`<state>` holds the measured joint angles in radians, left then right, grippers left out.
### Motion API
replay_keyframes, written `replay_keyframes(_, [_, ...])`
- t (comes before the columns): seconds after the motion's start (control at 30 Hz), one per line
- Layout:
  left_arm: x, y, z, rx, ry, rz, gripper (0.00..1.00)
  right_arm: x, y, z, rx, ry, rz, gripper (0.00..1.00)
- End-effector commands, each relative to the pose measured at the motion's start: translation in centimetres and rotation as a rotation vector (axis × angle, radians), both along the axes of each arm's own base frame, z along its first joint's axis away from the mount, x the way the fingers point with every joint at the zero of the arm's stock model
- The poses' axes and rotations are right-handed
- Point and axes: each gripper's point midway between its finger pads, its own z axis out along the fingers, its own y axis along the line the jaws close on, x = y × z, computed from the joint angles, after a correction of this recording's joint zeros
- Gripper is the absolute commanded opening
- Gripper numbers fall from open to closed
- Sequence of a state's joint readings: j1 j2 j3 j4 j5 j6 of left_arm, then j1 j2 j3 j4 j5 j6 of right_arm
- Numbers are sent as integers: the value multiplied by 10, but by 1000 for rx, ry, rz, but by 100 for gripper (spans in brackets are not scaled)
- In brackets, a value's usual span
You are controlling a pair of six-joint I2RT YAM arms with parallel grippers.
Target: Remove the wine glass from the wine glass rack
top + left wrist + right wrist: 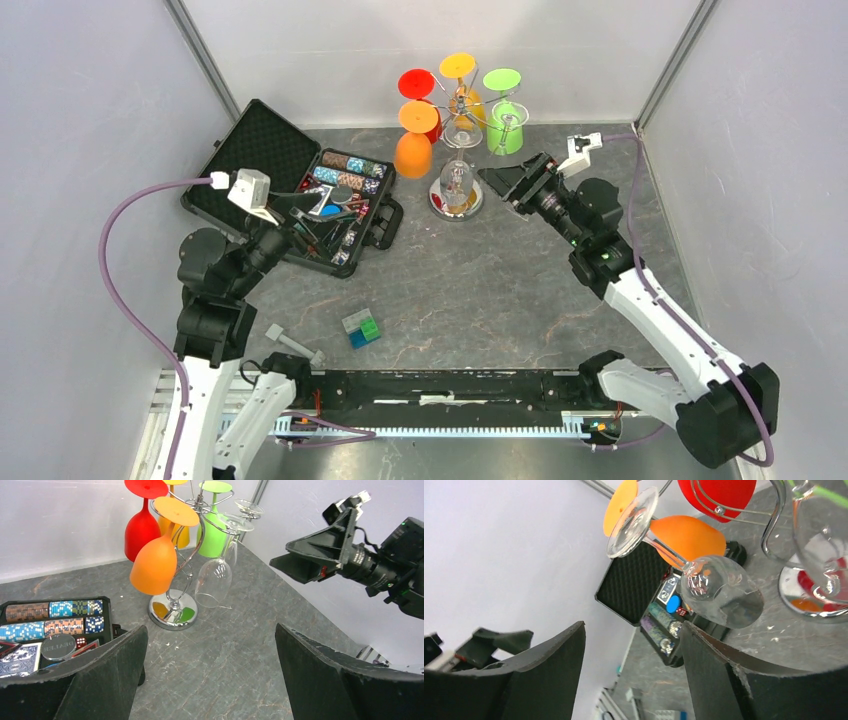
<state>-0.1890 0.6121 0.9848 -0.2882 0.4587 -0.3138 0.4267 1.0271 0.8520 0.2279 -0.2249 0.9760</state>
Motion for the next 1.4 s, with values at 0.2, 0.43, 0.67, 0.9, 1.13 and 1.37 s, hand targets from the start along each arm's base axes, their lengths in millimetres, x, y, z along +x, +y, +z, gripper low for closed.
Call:
replay_keyframes(0.2, [-5, 0, 4, -17, -27, -8, 100, 24, 10, 26, 334, 132, -103, 60])
replay_keyframes(0.43, [-9, 3, 3, 6, -34, 7, 100, 43, 9, 39, 416, 148, -184, 55])
replay_keyframes(0.67, [-5, 6, -2, 14, -30, 28, 100, 62, 22, 36, 406, 197, -192, 57])
replay_keyframes(0.9, [-3, 9, -5, 29, -28, 43, 100, 78, 21, 34, 389, 216, -245, 46])
replay_keyframes(1.13, [-2, 11, -8, 32, -27, 57, 100, 93, 23, 26, 326, 252, -294, 32])
replay_keyframes(1.37, [-1, 12, -11, 37, -22, 65, 100, 94, 19, 25, 303, 246, -324, 15])
